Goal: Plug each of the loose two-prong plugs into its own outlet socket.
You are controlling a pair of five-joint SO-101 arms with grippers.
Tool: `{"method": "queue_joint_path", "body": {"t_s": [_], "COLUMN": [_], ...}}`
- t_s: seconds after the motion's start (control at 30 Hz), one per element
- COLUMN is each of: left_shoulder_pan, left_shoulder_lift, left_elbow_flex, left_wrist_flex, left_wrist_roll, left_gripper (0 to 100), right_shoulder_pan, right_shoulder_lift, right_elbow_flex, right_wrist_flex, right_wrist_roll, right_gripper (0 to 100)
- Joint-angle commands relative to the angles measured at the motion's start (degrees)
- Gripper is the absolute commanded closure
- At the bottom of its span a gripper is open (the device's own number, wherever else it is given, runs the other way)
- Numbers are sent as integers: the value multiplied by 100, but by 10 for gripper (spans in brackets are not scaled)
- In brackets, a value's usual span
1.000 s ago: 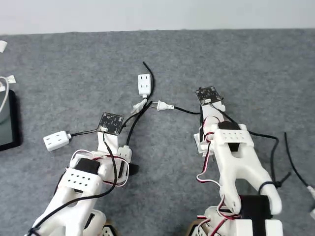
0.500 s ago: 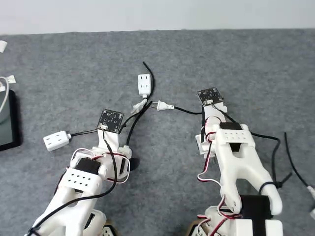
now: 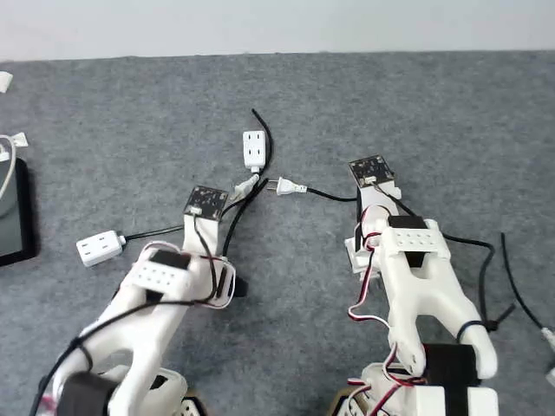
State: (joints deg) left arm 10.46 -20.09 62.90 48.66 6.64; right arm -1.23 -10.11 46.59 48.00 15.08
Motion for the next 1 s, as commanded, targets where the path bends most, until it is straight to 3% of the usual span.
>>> {"method": "queue_joint_path", "body": {"t_s": [0.0,0.1,0.2,0.33,0.6,0.83,0.97], "left_shoulder_pan": [26,44,44,290,1459,1521,1538], "left_shoulder_lift": [484,484,484,484,536,633,1327], "left_elbow_flex": [-585,-585,-593,-602,-1138,-1552,-1798], "left_wrist_flex": [255,255,246,255,229,220,220], "left_wrist_roll": [44,53,62,853,2426,2505,2505], "left_gripper": [737,821,1000,991,987,987,987], "right_shoulder_pan": [22,22,48,268,330,330,330], "right_shoulder_lift": [-31,-40,-57,-66,-66,-66,-66], "right_elbow_flex": [-211,-211,-211,-229,-229,-229,-229], "right_wrist_flex": [31,22,22,13,13,22,22], "right_wrist_roll": [-62,-62,-53,-53,-62,-62,-62], "right_gripper": [991,991,991,991,991,991,991]}}
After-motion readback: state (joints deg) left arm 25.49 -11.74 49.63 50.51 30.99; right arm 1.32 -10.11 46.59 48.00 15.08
